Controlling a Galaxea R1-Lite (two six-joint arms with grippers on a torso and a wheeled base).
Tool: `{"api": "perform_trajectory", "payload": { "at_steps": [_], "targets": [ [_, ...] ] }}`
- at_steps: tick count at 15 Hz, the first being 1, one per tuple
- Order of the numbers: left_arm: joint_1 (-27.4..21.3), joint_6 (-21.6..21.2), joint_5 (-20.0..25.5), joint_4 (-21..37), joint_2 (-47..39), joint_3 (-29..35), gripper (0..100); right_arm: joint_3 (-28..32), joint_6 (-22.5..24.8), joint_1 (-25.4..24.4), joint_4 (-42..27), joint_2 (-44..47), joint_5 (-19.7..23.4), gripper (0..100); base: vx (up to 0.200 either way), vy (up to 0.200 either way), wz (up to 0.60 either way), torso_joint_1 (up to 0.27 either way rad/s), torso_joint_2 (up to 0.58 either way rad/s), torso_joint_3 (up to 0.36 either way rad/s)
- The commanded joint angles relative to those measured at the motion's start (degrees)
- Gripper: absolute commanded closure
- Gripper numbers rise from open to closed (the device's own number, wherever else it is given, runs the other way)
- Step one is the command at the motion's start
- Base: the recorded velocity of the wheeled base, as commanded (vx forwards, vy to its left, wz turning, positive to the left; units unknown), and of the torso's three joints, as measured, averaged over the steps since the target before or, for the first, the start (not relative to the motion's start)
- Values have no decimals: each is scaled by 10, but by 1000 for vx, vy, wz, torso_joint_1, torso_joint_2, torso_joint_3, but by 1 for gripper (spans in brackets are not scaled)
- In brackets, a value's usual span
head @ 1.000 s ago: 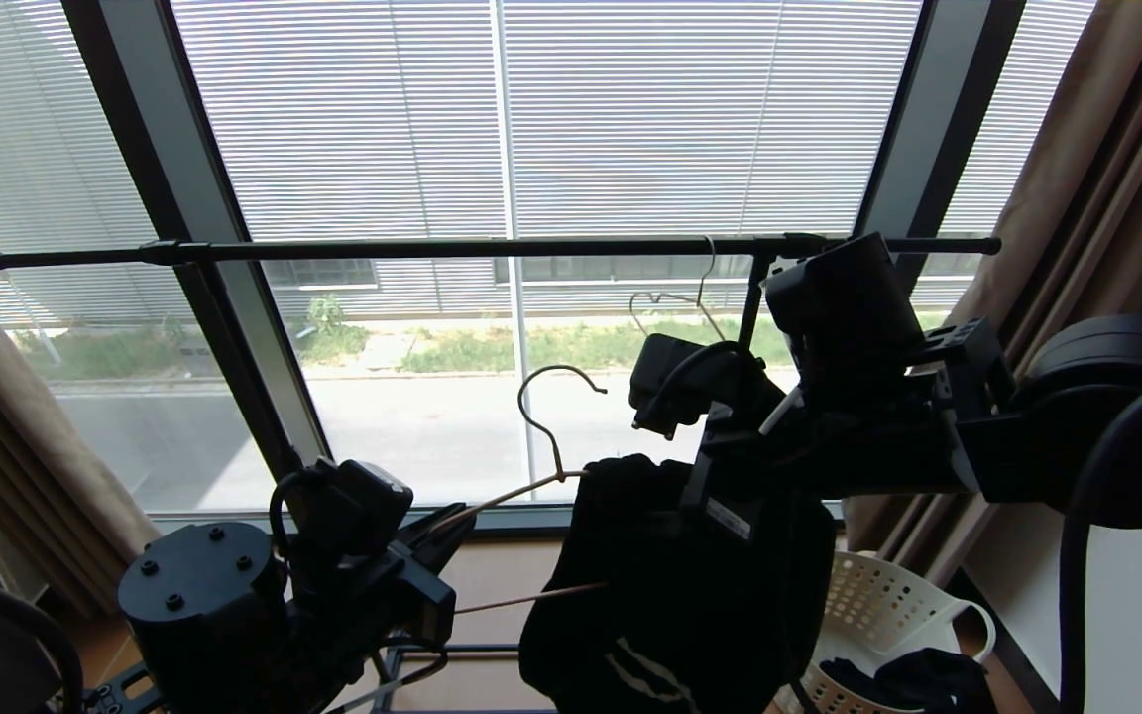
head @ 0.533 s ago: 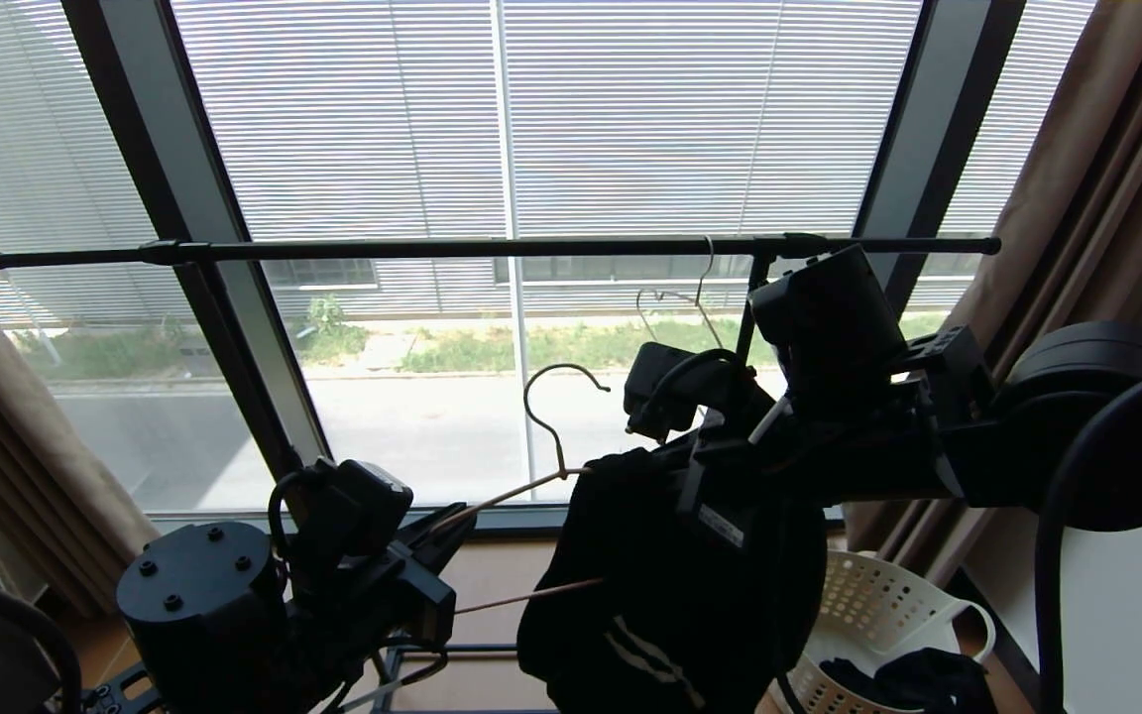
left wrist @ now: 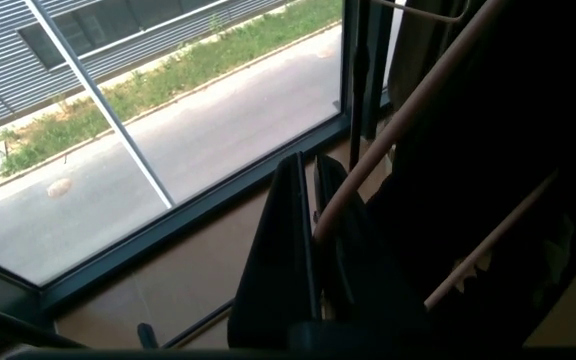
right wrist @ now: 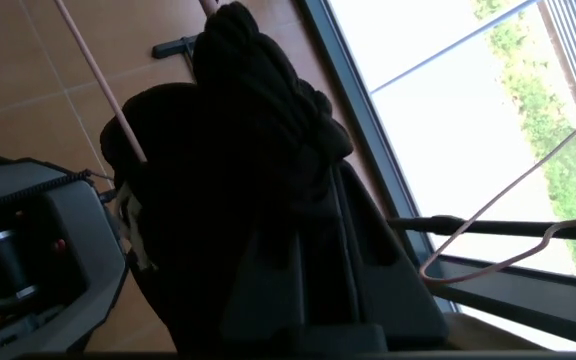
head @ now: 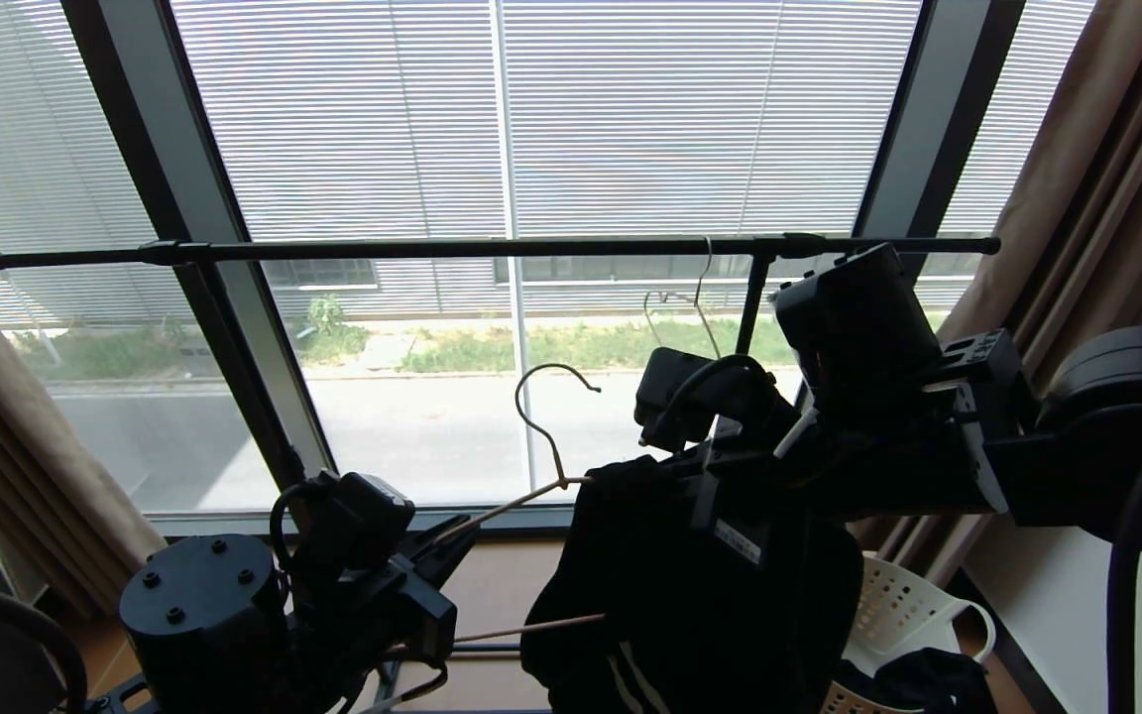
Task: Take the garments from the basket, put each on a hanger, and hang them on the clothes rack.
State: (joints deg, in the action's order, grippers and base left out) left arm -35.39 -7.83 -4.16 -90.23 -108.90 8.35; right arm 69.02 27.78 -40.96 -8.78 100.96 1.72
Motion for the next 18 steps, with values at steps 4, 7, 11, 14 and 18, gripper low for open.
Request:
{"api": "perform_trajectory", "payload": {
  "at_steps": [4, 7, 11, 14, 18],
  "targets": [
    [1, 11, -1, 2, -3, 0, 100, -2, 0, -11, 1, -11, 0, 100, 0, 0, 0, 0, 0, 0],
    [1, 20, -1, 2, -3, 4, 0, -2, 0, -13, 1, -12, -1, 100, 0, 0, 0, 0, 0, 0],
    [1, 24, -1, 2, -3, 4, 0, -3, 0, -13, 1, -12, -1, 100, 0, 0, 0, 0, 0, 0],
    [1, 24, -1, 2, -1, 5, 0, -12, -1, -12, 2, -19, -2, 100, 0, 0, 0, 0, 0, 0],
    [5, 26, -1, 2, 34, 26, 0, -50, -5, -2, 3, -59, -3, 100, 0, 0, 0, 0, 0, 0]
  ]
}}
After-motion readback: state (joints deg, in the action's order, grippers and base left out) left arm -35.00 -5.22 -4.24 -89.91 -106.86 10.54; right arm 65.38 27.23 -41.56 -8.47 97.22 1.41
